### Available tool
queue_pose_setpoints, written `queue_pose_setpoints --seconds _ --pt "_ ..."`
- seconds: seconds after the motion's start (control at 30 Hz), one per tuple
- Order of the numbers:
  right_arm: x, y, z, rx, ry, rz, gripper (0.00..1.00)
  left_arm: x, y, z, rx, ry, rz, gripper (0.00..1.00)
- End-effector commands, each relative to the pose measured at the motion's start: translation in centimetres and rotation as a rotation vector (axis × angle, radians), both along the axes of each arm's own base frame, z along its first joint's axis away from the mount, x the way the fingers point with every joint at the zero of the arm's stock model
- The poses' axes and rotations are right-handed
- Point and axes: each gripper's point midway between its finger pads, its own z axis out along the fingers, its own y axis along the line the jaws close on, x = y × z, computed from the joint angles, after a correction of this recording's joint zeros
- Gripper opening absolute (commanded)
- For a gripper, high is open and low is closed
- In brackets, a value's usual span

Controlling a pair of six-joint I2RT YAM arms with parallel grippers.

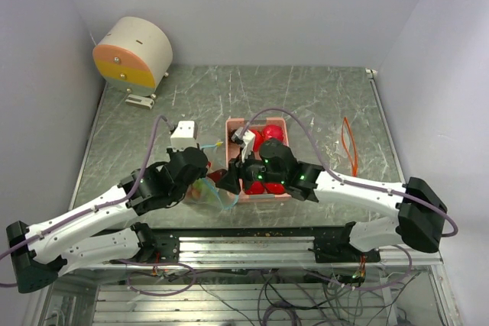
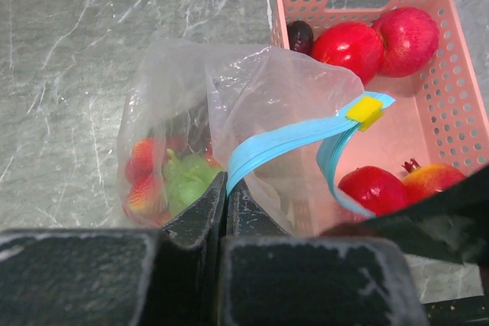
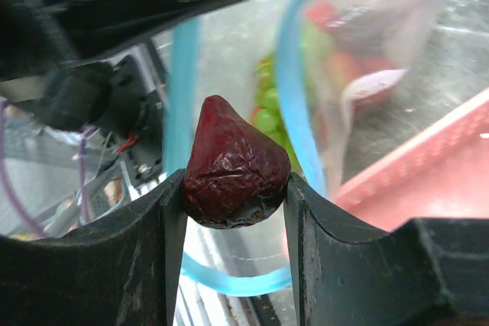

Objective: Place the food in the zip-top bag and seal the zipper
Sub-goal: Place the fake fruit in the zipper food storage bag, then adjust the fake fruit in the bin.

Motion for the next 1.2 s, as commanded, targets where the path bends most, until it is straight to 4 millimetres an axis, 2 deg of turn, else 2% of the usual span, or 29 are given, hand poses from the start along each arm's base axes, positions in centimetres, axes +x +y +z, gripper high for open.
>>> queue_pose_setpoints --seconds 0.0,0.03,0.1,0.17,0.23,0.37,0.43,0.6,0.7,0.77,0.87,0.93,1.17 --pt "3.9 -0.5 -1.3 -0.050 -0.024 -0.211 0.40 -0.1 0.4 1.2 -0.048 -0.020 0.010 0.07" --pt "4.5 -0.5 -1.6 -0.064 -0.025 -0.234 0.41 -0.2 0.5 1.4 -0.051 -0.023 0.010 0.07" --pt "5.0 -0.2 -2.4 -0.094 -0.020 -0.249 0.51 -0.3 0.7 1.6 -0.055 -0.027 0.012 0.07" --pt "5.5 -0.1 -2.8 -0.119 -0.020 -0.268 0.71 -0.3 0.9 1.7 -0.055 -0.030 0.014 0.07" --pt "5.6 -0.2 -2.7 -0.124 -0.024 -0.278 0.97 -0.3 1.0 1.7 -0.049 -0.030 0.014 0.07" --pt "5.2 -0.7 -1.0 -0.097 -0.058 -0.265 1.00 -0.3 1.3 1.7 -0.040 -0.033 0.022 0.07" --pt "5.0 -1.5 0.6 -0.074 -0.086 -0.277 1.00 -0.3 1.4 1.7 -0.035 -0.034 0.030 0.07" --pt "6.5 -6.2 6.1 -0.010 -0.209 -0.459 1.00 -0.4 2.1 1.6 -0.025 -0.029 0.054 0.07" --pt "8.5 -8.1 7.4 -0.018 -0.238 -0.565 1.00 -0.6 2.4 1.8 -0.033 -0.033 0.058 0.07" --pt "11.0 -9.1 6.1 -0.080 -0.191 -0.626 0.99 -0.7 2.7 2.2 -0.044 -0.041 0.062 0.07" --pt "14.4 -9.6 2.0 -0.181 -0.085 -0.677 0.96 -0.9 3.0 2.8 -0.061 -0.055 0.061 0.07" --pt "16.5 -9.4 0.7 -0.215 -0.070 -0.710 0.93 -1.0 3.3 3.2 -0.069 -0.061 0.060 0.07" --pt "21.2 -8.9 -3.0 -0.304 -0.089 -0.790 0.90 -1.4 4.3 3.8 -0.073 -0.076 0.074 0.07"
